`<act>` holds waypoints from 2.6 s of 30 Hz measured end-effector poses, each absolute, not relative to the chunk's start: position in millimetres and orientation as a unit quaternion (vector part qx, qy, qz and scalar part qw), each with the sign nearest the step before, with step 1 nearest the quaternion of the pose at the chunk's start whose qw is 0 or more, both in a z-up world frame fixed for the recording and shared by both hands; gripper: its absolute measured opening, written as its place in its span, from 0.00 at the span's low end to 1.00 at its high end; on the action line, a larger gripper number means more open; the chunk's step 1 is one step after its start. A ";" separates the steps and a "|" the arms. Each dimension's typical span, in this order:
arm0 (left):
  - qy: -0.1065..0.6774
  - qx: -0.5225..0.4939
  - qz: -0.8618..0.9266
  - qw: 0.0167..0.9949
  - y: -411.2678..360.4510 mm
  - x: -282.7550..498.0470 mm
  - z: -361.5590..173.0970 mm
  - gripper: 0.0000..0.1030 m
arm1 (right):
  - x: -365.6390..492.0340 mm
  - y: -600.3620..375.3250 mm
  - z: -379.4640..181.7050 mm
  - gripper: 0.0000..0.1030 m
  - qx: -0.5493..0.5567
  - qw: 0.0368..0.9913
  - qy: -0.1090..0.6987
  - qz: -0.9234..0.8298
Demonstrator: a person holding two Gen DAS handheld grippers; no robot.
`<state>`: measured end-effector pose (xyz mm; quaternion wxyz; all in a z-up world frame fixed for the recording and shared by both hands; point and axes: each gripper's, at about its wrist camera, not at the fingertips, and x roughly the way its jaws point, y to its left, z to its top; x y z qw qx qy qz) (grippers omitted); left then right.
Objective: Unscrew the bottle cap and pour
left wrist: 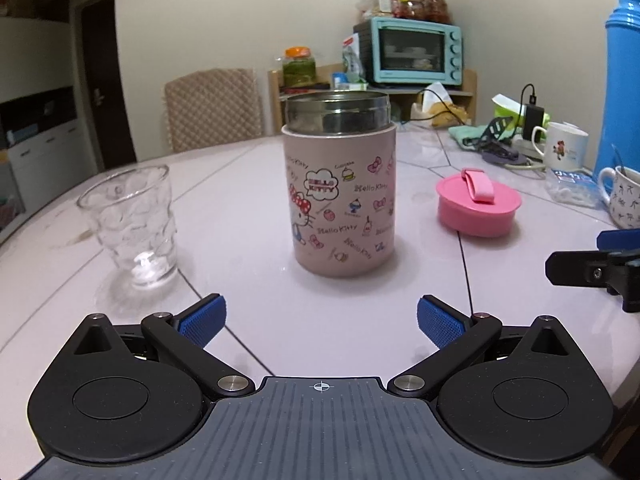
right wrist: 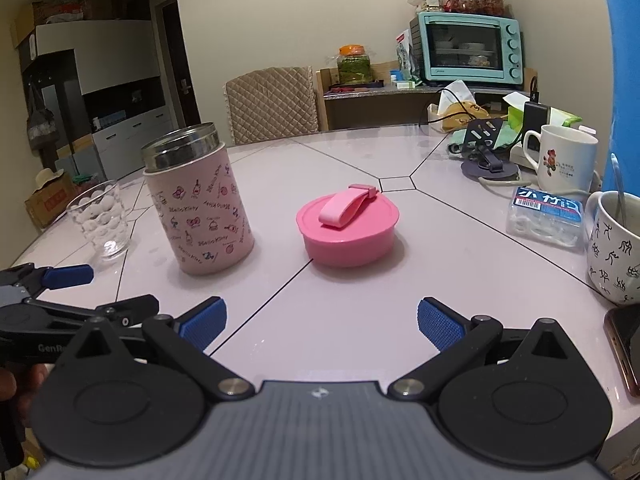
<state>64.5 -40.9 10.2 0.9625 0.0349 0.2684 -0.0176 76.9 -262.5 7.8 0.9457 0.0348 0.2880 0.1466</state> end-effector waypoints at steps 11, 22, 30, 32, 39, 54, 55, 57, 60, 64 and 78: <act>0.280 0.025 -0.008 0.960 -43.7 54.3 8.7 1.00 | 73.1 -263.7 11.8 1.00 0.037 0.945 0.283 0.156; 0.283 0.025 -0.008 0.959 -48.2 51.6 11.3 1.00 | 70.3 -263.2 14.8 1.00 0.034 0.946 0.282 0.160; 0.285 0.027 -0.011 0.958 -51.5 52.4 10.6 1.00 | 70.6 -263.6 14.0 1.00 0.034 0.945 0.285 0.160; 0.286 0.027 -0.013 0.958 -51.7 52.8 10.4 1.00 | 70.9 -264.3 13.9 1.00 0.035 0.945 0.285 0.159; 0.287 0.027 -0.016 0.957 -52.8 53.9 11.0 1.00 | 72.0 -265.1 13.3 1.00 0.035 0.944 0.289 0.157; 0.283 0.025 -0.016 0.959 -51.9 49.8 12.0 1.00 | 65.9 -264.9 13.3 1.00 0.027 0.944 0.291 0.151; 0.283 0.025 -0.016 0.959 -51.9 49.6 12.0 1.00 | 65.6 -265.0 13.2 1.00 0.026 0.945 0.291 0.150; 0.283 0.026 -0.016 0.959 -52.2 48.6 12.0 1.00 | 65.2 -264.9 13.2 1.00 0.024 0.945 0.291 0.149; 0.283 0.026 -0.016 0.959 -52.4 48.1 12.0 1.00 | 64.9 -265.6 12.5 1.00 0.023 0.945 0.291 0.149; 0.283 0.024 -0.017 0.959 -53.5 48.2 12.0 1.00 | 64.4 -266.4 11.6 1.00 0.021 0.945 0.291 0.149; 0.280 0.029 -0.027 0.959 -62.6 49.3 11.0 1.00 | 62.9 -273.4 11.9 1.00 0.027 0.947 0.285 0.145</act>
